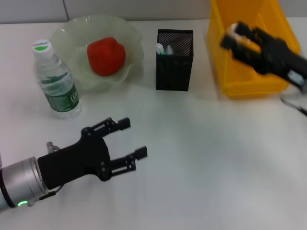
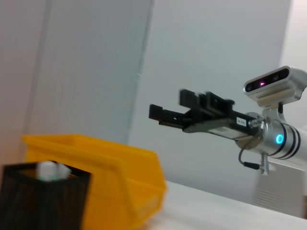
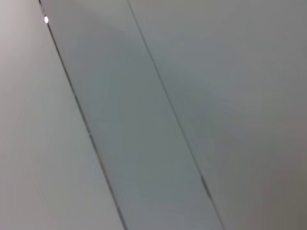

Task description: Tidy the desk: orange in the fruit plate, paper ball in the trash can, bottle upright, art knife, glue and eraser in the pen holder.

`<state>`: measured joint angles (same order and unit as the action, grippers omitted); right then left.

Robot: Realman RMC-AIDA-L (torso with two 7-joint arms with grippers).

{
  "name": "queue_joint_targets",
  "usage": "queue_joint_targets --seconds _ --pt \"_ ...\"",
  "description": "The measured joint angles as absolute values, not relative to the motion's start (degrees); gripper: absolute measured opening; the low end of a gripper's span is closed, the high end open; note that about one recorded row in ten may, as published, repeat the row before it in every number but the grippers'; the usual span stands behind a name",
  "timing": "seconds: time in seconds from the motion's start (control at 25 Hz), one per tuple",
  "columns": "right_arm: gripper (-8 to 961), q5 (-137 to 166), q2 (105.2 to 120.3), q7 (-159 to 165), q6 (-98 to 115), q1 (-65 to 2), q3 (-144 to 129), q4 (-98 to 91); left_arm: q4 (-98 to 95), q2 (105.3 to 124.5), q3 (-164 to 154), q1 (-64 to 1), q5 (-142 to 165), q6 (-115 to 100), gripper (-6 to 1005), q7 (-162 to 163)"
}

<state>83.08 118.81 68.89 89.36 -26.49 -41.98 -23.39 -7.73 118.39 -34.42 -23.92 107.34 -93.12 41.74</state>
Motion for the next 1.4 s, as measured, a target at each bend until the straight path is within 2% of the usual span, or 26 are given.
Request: queue_joint_targets --seconds 0.04,0.08,0.12,0.2,0.28,0.6,1.08,1.4 --pt "687 84.5 118.47 68.5 90.9 -25.2 -42.1 -24.1 -9.1 118.38 -36.5 -24.0 107.3 -93.8 811 43.7" --pt "710 89.0 117.37 67.7 94.1 -23.3 -42.2 -25.3 -9.1 118.38 -36.5 -24.0 107.3 -93.8 811 43.7" --pt "733 89.0 117.37 67.7 94.1 -23.3 -42.2 -25.3 -9.1 118.38 -36.5 -24.0 107.3 -93.8 811 43.7" --pt "770 97.3 115.93 66.1 98.5 -22.1 -41.9 -26.3 -11.8 118.35 -39.0 -23.9 107.3 -96.6 811 46.5" --pt "795 102.0 115.46 64.5 100.8 -21.7 -41.4 -26.5 -12.2 118.28 -39.1 -23.8 107.3 -97.2 811 47.0" --pt "820 110.4 115.33 60.2 104.6 -21.1 -40.2 -26.8 -16.8 118.18 -45.1 -24.0 107.5 -97.3 811 52.2" --pt "820 113.2 116.59 59.3 103.4 -23.3 -40.9 -26.5 -21.5 118.12 -45.6 -24.8 111.1 -97.5 811 52.5" --pt "820 113.6 116.65 59.6 103.1 -24.0 -40.9 -26.1 -22.4 118.13 -45.5 -25.5 111.4 -97.1 811 52.6"
